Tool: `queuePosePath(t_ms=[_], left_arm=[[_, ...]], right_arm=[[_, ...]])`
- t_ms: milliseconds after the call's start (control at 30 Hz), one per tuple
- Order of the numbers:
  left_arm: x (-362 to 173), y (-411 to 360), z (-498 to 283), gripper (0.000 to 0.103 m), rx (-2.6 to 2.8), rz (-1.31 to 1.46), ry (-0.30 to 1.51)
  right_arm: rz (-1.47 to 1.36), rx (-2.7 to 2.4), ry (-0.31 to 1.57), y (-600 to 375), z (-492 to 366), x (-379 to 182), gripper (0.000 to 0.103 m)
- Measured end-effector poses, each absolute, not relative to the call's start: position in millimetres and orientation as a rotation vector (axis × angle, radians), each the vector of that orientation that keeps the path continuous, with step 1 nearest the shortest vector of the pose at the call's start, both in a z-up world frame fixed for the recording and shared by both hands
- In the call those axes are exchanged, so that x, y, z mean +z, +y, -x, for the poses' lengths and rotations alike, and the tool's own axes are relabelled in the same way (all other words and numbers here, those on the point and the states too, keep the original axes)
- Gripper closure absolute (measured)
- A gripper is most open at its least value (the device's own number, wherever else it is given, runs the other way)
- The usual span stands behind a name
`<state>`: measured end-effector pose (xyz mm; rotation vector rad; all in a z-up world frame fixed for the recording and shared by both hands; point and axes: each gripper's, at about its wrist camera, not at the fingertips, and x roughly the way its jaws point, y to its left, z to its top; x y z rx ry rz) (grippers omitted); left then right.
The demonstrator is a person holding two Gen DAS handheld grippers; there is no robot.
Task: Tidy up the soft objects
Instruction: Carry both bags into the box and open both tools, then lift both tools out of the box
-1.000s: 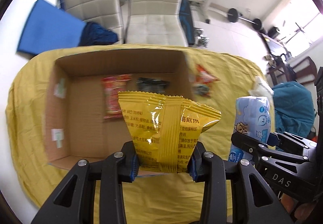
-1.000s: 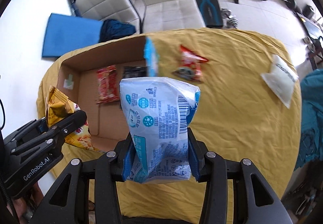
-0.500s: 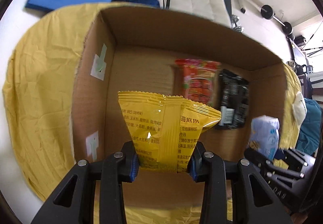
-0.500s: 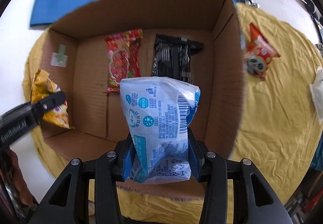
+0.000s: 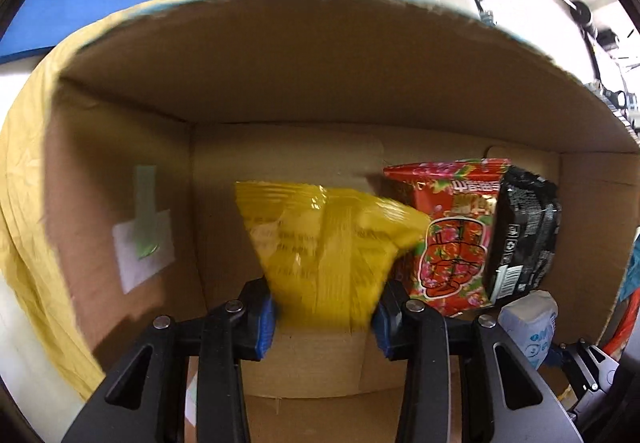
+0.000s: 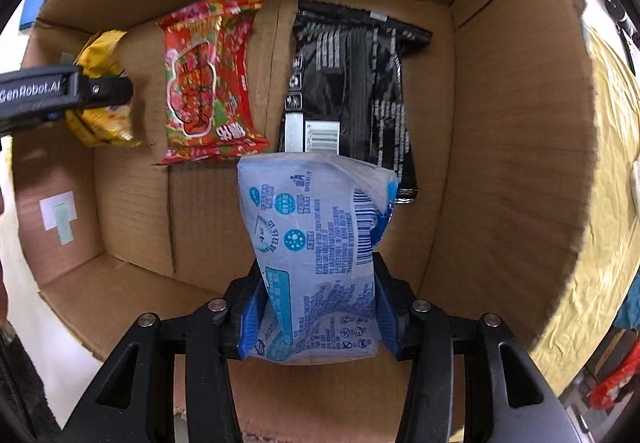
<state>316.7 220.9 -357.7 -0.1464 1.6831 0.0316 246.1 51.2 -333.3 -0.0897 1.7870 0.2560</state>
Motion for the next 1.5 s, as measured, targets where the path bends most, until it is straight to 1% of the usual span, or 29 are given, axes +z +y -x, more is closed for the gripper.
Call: queuePosePath(t_ms=[33, 133, 267, 533, 633, 700, 767, 933, 967, 1000, 1067, 1133, 1167, 1267, 1500], left_arm=[[-360, 220, -319, 0.062, 0.028, 0.145, 1.693], [-366, 220, -322, 0.058, 0.025, 0.147, 1.708], [-363, 224, -325, 0.057, 0.039, 0.154, 1.698], [-328, 231, -311, 0.057, 0.07, 0.177, 1.617], [-308, 230, -296, 0.056, 0.076, 0.172, 1.57], [-296, 229, -284, 0.056, 0.074, 0.178, 1.54], [-283, 229, -269, 0.056, 0.078, 0.172, 1.506], [-257, 231, -239, 0.056, 0.07, 0.184, 1.445], [-253, 232, -236, 0.055, 0.071, 0.187, 1.437], [-248, 231, -229, 0.053, 0.071, 0.19, 1.423], [-243, 226, -217, 0.031, 0.078, 0.188, 1.398], [-233, 225, -207, 0.021, 0.09, 0.175, 1.369], [-229, 224, -201, 0.014, 0.101, 0.166, 1.353], [-219, 223, -189, 0.012, 0.11, 0.171, 1.317], [-197, 214, -162, 0.012, 0.11, 0.192, 1.262]], right_arm=[[0.092, 0.255, 1.791, 54, -244, -337, 0.052], [0.097, 0.25, 1.805, 54, -243, -343, 0.046], [0.1, 0.259, 1.798, 55, -241, -343, 0.035], [0.118, 0.255, 1.735, 59, -242, -314, 0.027], [0.121, 0.239, 1.705, 56, -241, -301, 0.026], [0.115, 0.225, 1.679, 53, -240, -290, 0.021], [0.109, 0.217, 1.661, 49, -238, -279, 0.019], [0.097, 0.209, 1.61, 45, -229, -259, 0.018], [0.092, 0.21, 1.606, 43, -229, -255, 0.016], [0.086, 0.212, 1.601, 43, -228, -252, 0.01], [0.075, 0.219, 1.579, 40, -222, -241, 0.008], [0.08, 0.215, 1.556, 40, -215, -234, 0.008], [0.075, 0.218, 1.546, 38, -212, -230, 0.008], [0.068, 0.222, 1.511, 36, -201, -218, 0.001], [0.064, 0.229, 1.441, 27, -177, -184, 0.001]])
